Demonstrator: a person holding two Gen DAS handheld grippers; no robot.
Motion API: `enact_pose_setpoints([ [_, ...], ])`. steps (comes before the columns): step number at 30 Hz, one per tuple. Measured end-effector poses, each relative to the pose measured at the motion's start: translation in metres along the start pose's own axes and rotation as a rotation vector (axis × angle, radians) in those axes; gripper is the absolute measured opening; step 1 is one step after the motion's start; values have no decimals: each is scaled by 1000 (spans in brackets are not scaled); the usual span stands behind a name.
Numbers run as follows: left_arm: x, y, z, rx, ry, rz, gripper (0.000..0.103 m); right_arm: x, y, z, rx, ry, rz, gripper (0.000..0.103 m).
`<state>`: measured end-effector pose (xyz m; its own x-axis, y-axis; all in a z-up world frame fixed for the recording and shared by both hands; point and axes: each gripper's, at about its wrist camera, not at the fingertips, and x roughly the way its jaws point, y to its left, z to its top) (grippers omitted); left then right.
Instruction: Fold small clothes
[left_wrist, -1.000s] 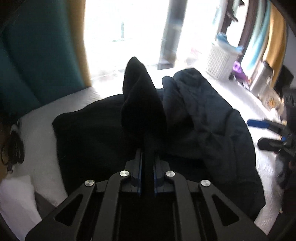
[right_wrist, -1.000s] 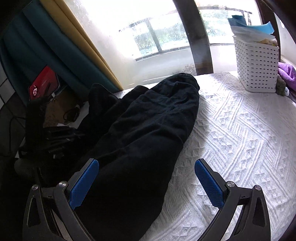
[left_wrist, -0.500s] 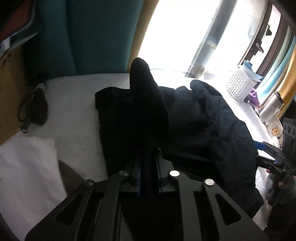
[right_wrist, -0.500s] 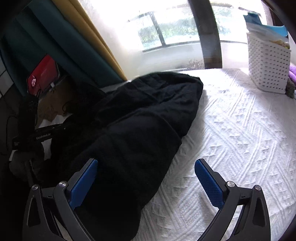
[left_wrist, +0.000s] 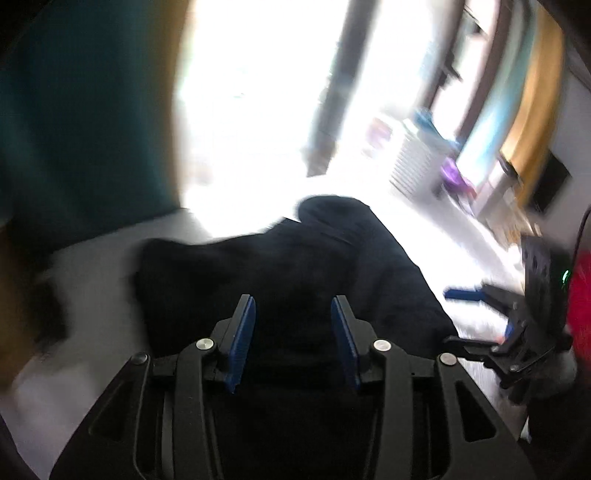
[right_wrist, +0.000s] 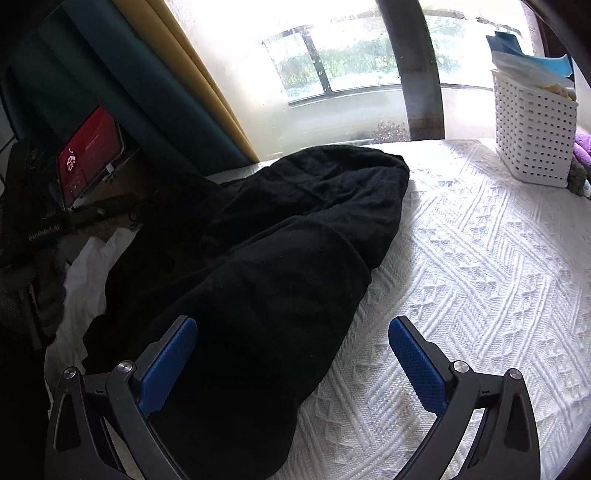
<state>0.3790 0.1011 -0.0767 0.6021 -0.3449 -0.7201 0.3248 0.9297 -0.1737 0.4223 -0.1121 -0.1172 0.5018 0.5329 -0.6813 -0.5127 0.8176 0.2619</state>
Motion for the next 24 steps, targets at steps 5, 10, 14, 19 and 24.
enact_pose_setpoints([
  [5,53,-12,6,64,112,56,42,-9,-11,0,17,-14,-4,103],
  [10,56,-7,1,41,79,14,1,-7,-26,0,52,-11,-13,103],
  [14,30,2,1,16,48,26,3,-4,-29,1,45,-5,-4,103],
  [19,26,27,4,-40,77,109,33,-3,-26,0,30,0,2,103],
  [24,40,33,3,-40,96,107,55,-5,-23,3,24,-3,-6,103],
])
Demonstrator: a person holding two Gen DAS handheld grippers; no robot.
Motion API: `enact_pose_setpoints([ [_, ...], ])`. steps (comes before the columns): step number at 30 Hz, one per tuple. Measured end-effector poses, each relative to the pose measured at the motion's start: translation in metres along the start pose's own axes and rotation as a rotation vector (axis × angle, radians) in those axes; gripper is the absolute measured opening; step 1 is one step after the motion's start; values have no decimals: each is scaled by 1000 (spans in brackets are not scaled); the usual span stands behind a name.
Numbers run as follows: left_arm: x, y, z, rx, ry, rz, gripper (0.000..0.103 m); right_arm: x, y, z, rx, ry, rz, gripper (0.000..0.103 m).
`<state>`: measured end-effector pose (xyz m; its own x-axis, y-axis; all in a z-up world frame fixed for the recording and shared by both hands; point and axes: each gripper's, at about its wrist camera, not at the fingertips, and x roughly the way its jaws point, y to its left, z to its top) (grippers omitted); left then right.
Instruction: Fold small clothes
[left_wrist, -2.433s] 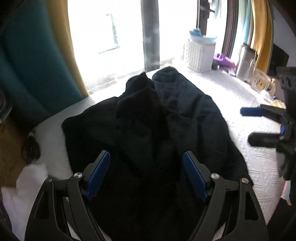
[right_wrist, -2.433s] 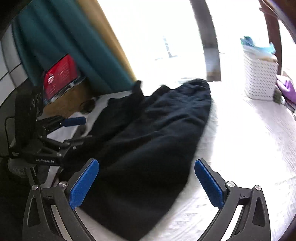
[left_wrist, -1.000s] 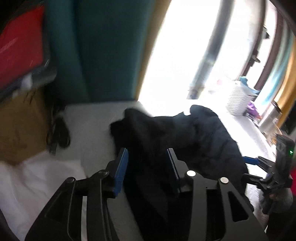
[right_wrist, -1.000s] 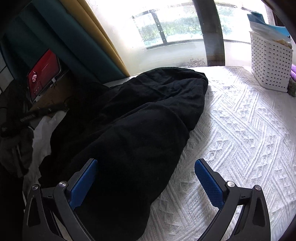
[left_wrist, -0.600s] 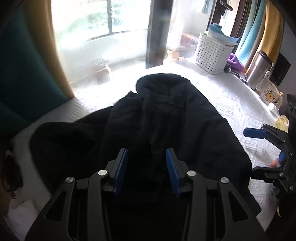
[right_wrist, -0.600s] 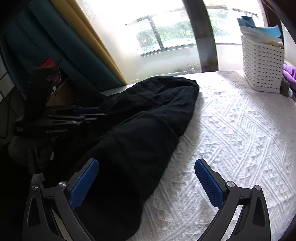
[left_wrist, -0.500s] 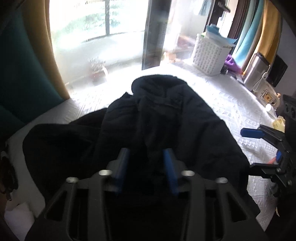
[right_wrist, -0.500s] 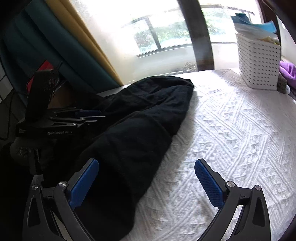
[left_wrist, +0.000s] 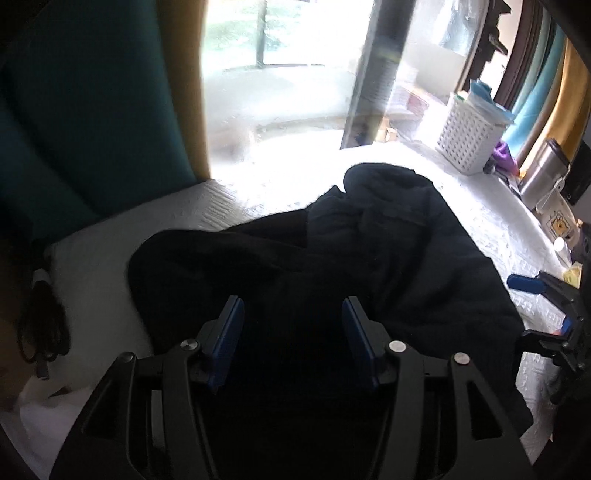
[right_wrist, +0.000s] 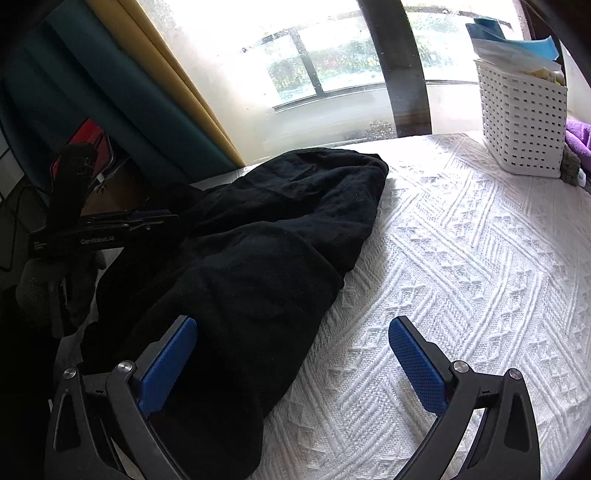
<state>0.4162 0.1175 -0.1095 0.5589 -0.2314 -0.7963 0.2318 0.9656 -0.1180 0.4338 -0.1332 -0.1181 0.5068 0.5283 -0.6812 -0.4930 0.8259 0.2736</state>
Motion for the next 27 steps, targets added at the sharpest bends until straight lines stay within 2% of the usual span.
enact_pose_setpoints([
  [2,8,-7,1,48,12,-2,55,0,-2,3,0,-3,-6,103],
  [3,10,-10,1,67,3,3,49,0,-3,4,2,-4,-9,103],
  [4,9,-12,0,77,-10,-3,17,-1,-3,5,2,-6,-12,103],
  [5,8,-10,1,68,-11,-4,3,-3,-4,6,2,-9,-16,103],
  [6,4,-8,2,55,-20,-12,3,-4,-5,7,3,-11,-21,103],
  [7,-8,-6,3,41,-61,-24,3,-5,-7,7,4,-13,-24,103],
  [12,-51,10,2,-34,-180,-5,2,-2,-8,13,-2,-12,-35,103],
  [15,-75,33,-2,-119,-262,82,0,4,1,18,-34,-14,-30,103],
  [16,-79,44,-3,-162,-276,87,0,8,6,19,-53,-8,-30,103],
  [17,-80,55,-3,-198,-271,99,0,12,10,18,-70,0,-31,103],
  [20,-80,63,-8,-213,-221,106,0,21,29,9,-138,38,-46,103],
  [25,-85,34,-25,-147,-141,-17,0,20,33,3,-142,45,-53,103],
  [27,-80,16,-30,-133,-96,-91,3,16,30,0,-134,44,-67,103],
])
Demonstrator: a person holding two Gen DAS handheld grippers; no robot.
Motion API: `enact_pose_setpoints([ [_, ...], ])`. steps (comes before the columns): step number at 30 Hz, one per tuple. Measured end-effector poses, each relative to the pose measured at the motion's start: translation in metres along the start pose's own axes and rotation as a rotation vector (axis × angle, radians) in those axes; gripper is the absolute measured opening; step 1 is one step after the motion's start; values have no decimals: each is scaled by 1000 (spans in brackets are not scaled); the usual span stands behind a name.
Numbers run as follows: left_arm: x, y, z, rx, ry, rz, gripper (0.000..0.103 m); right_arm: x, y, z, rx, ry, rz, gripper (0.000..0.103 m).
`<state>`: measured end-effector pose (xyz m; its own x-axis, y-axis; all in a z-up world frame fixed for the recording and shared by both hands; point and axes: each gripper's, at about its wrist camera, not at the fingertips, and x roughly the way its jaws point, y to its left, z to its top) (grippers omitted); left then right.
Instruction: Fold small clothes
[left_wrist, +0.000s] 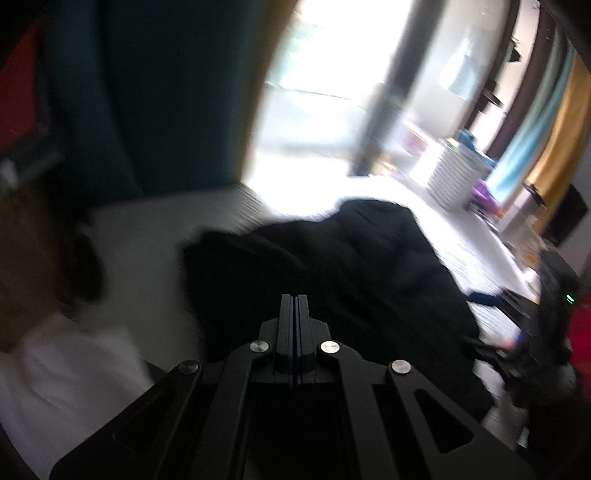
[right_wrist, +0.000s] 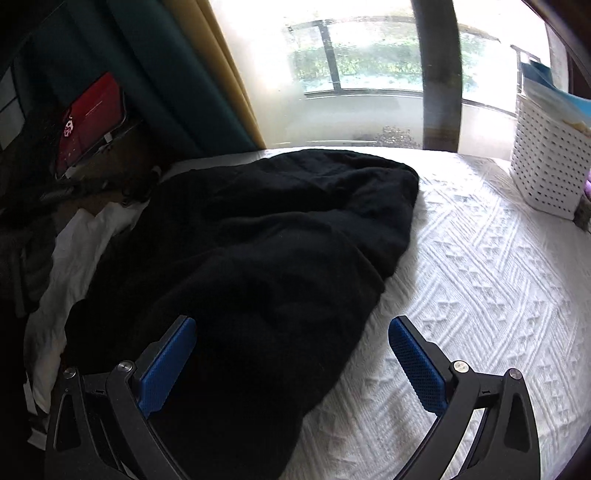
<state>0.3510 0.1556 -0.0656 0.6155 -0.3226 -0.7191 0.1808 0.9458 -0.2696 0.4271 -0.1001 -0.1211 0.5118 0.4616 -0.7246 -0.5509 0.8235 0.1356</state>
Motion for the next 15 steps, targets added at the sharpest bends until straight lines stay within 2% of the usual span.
enact_pose_setpoints([
  [2,11,-19,-4,33,40,-62,20,-5,-4,-3,12,-4,-8,103],
  [3,20,-29,-5,56,60,-80,39,-8,-6,-4,19,-9,-12,103],
  [4,27,-38,-4,71,72,-88,51,-9,-6,-5,24,-13,-15,103],
  [5,36,-46,-2,82,88,-99,51,-13,-8,-6,32,-20,-18,103],
  [7,50,-54,2,89,124,-113,51,-20,-12,-8,42,-31,-21,103],
  [10,75,-61,11,106,171,-79,51,-28,-20,-11,56,-46,-25,103],
  [12,92,-53,18,63,202,-117,51,-32,-26,-13,72,-54,-24,103],
  [13,92,-50,18,41,192,-134,44,-32,-29,-13,77,-56,-24,103],
  [14,90,-47,20,36,162,-142,31,-33,-32,-13,82,-59,-23,103],
  [15,87,-46,21,46,148,-126,7,-34,-36,-14,85,-61,-19,103],
])
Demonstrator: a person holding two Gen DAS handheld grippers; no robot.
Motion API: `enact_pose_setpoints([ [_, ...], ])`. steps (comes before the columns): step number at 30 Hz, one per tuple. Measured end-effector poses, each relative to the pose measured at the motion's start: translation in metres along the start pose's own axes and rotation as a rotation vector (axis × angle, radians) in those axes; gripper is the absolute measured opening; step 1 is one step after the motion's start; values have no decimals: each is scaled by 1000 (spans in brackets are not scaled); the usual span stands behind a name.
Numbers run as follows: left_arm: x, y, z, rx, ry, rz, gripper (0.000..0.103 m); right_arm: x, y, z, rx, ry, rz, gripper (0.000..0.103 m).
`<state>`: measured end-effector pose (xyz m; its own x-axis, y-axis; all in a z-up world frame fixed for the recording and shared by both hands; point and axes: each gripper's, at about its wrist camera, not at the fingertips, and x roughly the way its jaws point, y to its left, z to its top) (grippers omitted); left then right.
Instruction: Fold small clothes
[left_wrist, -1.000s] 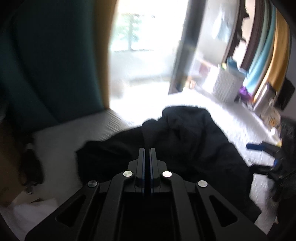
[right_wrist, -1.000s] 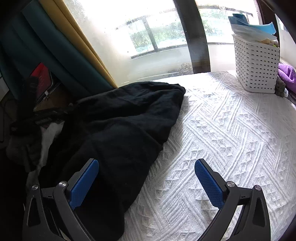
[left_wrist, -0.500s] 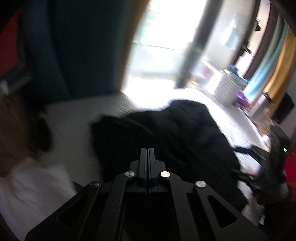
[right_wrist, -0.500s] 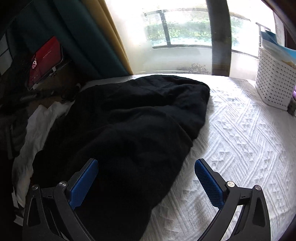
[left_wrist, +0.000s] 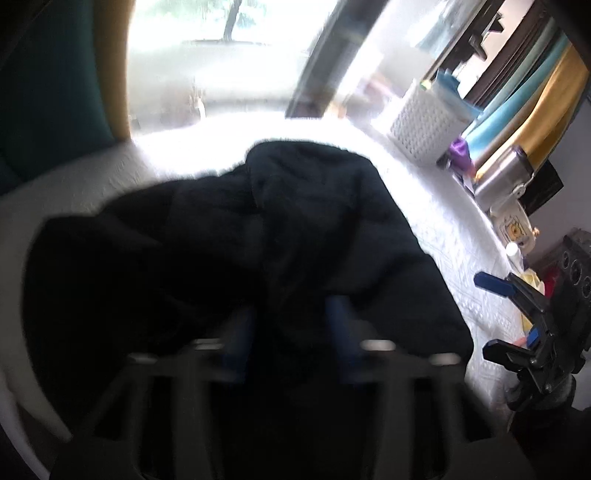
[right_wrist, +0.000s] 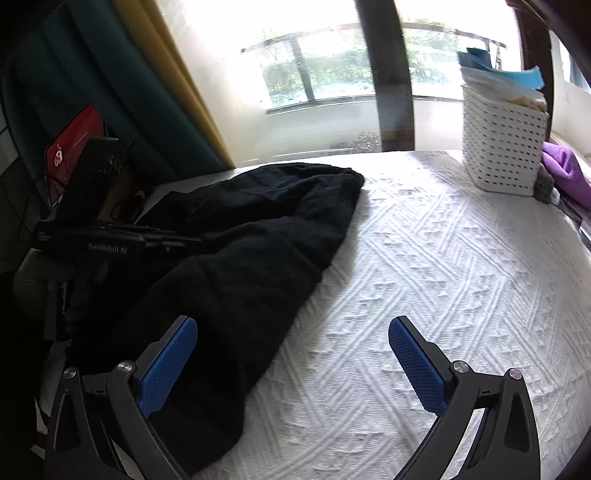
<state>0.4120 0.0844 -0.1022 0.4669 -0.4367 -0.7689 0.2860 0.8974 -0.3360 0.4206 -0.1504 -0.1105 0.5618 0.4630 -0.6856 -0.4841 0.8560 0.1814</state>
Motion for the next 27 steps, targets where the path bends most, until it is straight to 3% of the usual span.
enact_pose_setpoints([
  [2,-13,1,-1,0,-36,-2,7,1,-5,-2,6,0,7,103],
  [6,-51,-12,-5,54,-140,67,6,6,-6,-5,7,13,27,103],
  [14,-106,4,-15,-1,-245,61,6,12,19,-8,-42,35,78,103],
  [15,-107,13,-18,-8,-239,73,6,14,25,-10,-58,45,86,103],
  [17,-84,39,-20,-63,-152,94,6,22,37,-15,-90,80,92,103],
  [21,-60,51,-31,-105,-48,132,8,28,49,-27,-129,144,74,103],
  [23,-70,50,-38,-109,-61,127,15,25,52,-33,-140,145,63,103],
  [25,-84,45,-46,-123,-92,153,43,21,53,-40,-138,148,61,103],
  [27,-106,42,-60,-149,-137,132,51,15,54,-43,-134,136,54,103],
])
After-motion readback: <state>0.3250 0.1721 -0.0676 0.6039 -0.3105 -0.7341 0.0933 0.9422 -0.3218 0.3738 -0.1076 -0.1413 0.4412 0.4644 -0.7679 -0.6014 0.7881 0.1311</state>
